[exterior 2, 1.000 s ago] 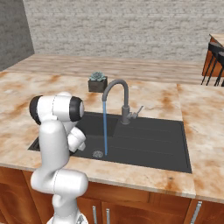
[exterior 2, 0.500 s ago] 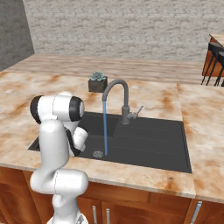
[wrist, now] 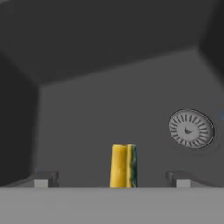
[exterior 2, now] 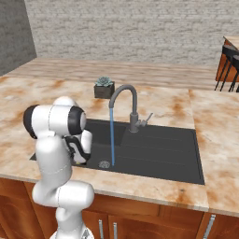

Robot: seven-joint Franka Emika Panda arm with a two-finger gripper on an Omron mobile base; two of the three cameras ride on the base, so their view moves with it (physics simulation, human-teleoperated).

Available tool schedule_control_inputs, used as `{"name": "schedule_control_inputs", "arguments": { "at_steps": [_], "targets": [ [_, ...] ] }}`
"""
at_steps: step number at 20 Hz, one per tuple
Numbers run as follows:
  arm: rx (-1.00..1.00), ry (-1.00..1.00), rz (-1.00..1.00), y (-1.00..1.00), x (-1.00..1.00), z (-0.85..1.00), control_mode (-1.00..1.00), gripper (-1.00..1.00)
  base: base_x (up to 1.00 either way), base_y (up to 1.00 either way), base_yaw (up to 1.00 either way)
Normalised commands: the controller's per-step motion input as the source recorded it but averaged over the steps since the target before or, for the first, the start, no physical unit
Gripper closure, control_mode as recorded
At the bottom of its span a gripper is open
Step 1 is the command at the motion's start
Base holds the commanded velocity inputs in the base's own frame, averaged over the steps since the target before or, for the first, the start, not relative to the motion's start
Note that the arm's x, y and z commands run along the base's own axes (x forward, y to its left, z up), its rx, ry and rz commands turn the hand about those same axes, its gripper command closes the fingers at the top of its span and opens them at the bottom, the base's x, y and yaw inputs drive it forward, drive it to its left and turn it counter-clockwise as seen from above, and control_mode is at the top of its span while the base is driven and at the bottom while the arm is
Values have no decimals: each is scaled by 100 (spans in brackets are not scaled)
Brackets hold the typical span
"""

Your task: Soak the sponge with water for a few seconds and then drop it inside the sink.

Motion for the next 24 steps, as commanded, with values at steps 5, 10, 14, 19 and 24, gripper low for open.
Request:
{"name": "schedule_control_inputs", "arguments": {
  "at_steps": [5,10,14,19,24],
  "targets": [
    [0,-8,0,0,0,77,-100,-100,0,0,0],
    [0,-14,0,0,0,86,-100,-100,0,0,0],
    [-3,-15,0,6,0,92,-100,-100,0,0,0],
    [-7,-15,0,12,0,91,-100,-100,0,0,0],
    [-12,-14,0,19,-18,80,-100,-100,0,0,0]
  ]
}}
